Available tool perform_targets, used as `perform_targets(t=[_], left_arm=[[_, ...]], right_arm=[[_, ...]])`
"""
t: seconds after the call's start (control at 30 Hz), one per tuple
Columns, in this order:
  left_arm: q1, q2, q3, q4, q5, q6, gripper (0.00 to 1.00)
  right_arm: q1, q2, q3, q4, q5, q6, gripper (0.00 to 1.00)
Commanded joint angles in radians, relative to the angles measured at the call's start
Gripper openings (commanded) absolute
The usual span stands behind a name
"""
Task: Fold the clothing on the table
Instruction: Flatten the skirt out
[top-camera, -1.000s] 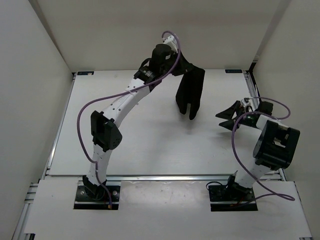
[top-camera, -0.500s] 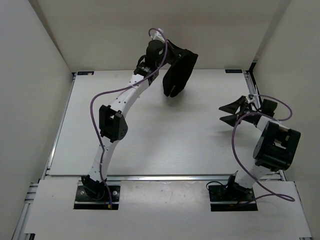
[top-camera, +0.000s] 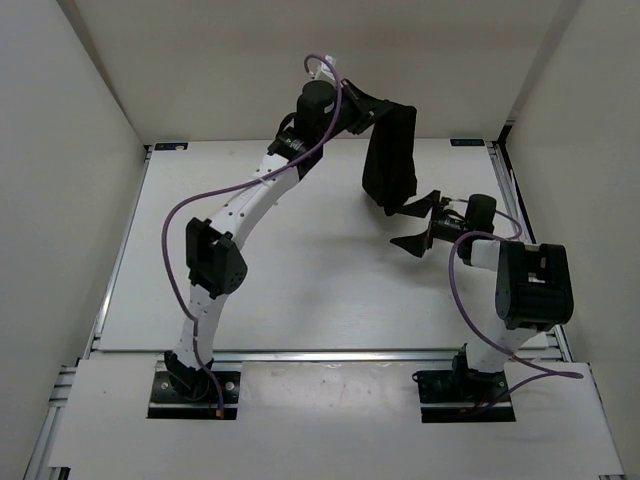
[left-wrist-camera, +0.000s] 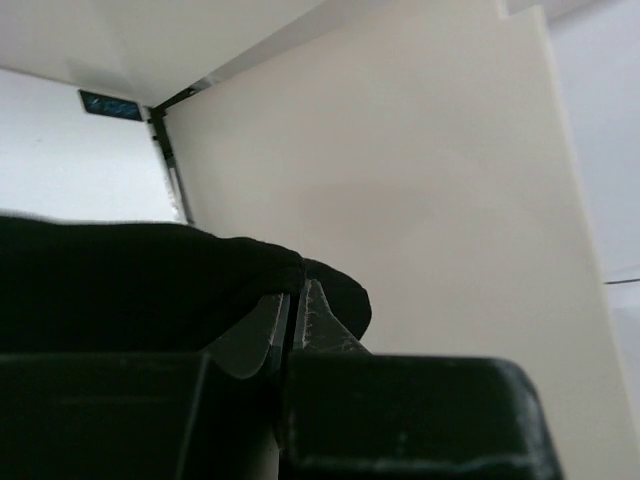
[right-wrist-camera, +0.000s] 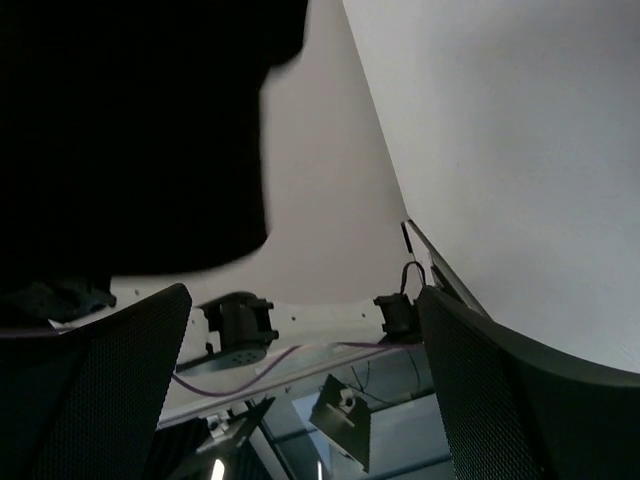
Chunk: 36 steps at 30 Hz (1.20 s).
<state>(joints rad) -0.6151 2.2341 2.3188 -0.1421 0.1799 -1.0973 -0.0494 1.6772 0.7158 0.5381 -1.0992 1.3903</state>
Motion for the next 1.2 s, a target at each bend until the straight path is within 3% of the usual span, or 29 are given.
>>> perform_targets(t=[0.0,0.23,0.43,0.67,0.77,0.93,1.07,1.17], left_arm=[[-0.017,-0.180,-0.036,0.035,-0.042,-0.010,0.00],[-0.100,-0.298,-0.216,0.110,-0.092,-0.042,0.00],[-0.140,-0.312,-0.242,0.105,-0.095,-0.049,0.00],[-0.150,-0.332,-0.283,0.116,-0.086,-0.055,0.00],[-0.149,-0.344,-0.309,0.108,-0.092,-0.055,0.00],[-0.153,-0.407,-0.401,0.105,-0.089,-0.049,0.00],[-0.152,-0.439,-0.486,0.130,-0.086,-0.050,0.00],[-0.141,-0.458,-0.513,0.133,-0.089,-0.056,0.00]], right_arm=[[-0.044,0.041,-0.013,0.069,0.050,0.099,0.99],[-0.041,0.058,0.022,0.054,0.024,0.157,0.99],[0.005,0.012,0.054,0.045,0.030,0.184,1.00],[-0.033,-0.037,0.027,0.011,0.025,0.174,0.97],[-0.062,-0.050,0.017,-0.019,0.022,0.159,0.76],[-0.128,-0.066,0.031,-0.070,0.013,0.121,0.25],[-0.148,-0.071,0.036,-0.073,-0.004,0.098,0.01],[-0.173,-0.073,0.054,-0.087,-0.008,0.064,0.00]])
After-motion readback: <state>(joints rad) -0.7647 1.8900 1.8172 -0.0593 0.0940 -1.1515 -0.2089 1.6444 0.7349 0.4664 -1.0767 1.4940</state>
